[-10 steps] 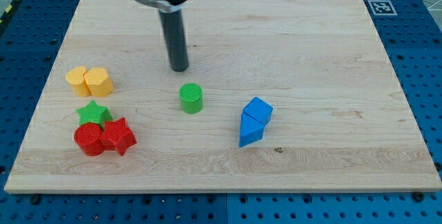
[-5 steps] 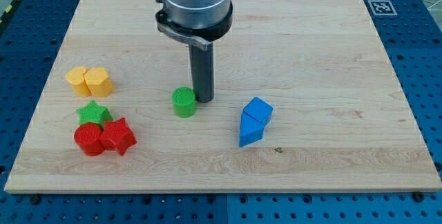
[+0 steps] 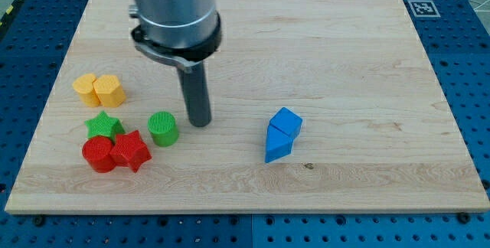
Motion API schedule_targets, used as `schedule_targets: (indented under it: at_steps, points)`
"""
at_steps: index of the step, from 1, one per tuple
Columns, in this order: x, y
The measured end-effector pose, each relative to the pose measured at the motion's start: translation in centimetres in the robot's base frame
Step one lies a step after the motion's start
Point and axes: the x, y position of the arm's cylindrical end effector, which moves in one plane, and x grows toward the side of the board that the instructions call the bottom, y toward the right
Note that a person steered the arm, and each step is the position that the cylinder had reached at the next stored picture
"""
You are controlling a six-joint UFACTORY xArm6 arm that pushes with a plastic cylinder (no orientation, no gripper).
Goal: Slide the green circle closer to the group of the blocks
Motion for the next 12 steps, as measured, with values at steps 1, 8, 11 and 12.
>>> schedule_targets:
  at_steps: [1,8,11,12]
  points:
    - [1.5,0.1]
    - [1.2,-5.3]
    - [1.2,-5.9]
    - [1.2,-5.9]
